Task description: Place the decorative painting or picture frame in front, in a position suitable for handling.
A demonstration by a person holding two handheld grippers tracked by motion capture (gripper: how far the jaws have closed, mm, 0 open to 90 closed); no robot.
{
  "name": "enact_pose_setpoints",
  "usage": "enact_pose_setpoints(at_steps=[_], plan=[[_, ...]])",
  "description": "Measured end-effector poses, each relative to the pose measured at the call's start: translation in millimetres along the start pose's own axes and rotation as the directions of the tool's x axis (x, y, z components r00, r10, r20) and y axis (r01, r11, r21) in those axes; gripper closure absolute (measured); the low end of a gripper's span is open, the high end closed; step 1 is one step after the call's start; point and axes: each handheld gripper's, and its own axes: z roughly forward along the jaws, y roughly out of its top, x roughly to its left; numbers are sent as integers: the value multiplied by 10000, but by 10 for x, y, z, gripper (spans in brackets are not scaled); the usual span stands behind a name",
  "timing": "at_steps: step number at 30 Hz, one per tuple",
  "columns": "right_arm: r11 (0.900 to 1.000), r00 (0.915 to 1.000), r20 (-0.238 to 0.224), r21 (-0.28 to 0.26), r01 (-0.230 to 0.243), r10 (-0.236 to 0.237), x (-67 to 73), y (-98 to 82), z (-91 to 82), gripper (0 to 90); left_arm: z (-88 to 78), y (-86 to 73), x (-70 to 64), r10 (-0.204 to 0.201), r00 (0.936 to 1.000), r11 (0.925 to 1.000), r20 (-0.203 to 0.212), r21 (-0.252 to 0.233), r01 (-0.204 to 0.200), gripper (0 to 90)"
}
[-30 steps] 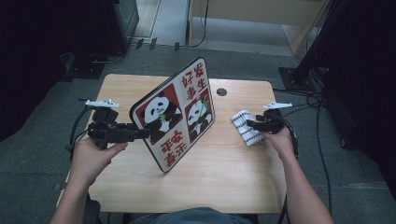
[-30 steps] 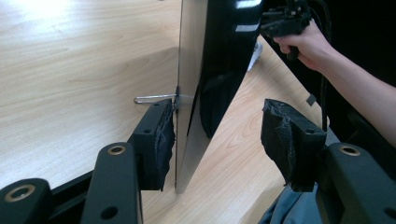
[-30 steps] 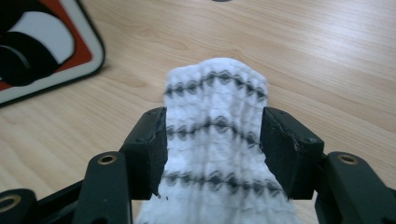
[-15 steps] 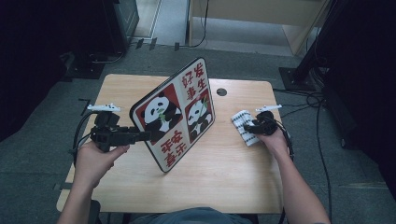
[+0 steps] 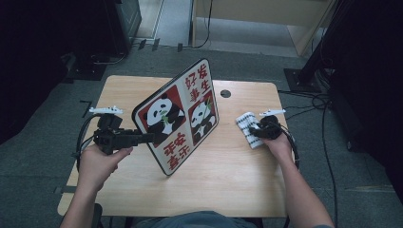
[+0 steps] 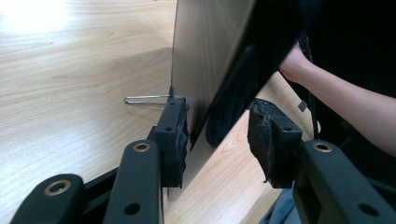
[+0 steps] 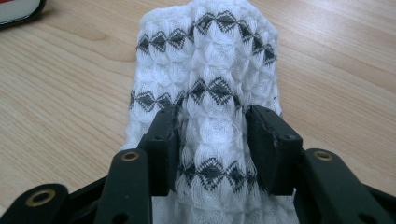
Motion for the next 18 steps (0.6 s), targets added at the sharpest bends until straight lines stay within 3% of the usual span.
enact_pose_setpoints(at_steps=[8, 14, 18], plan=[[9999, 9999, 156, -110, -25, 27, -6, -15, -3, 643, 78, -29, 29, 74, 10000, 9999, -36, -144, -75, 626], [9984, 9984, -100, -97, -554, 554, -41, -8, -11, 690, 125, -60, 46, 38, 10000, 9994, -1, -354, -38, 659], [9981, 9978, -244, 41, -615, 616, -52, 16, -10, 745, 149, -73, 44, 74, 9999, 9994, -147, -349, -79, 686]])
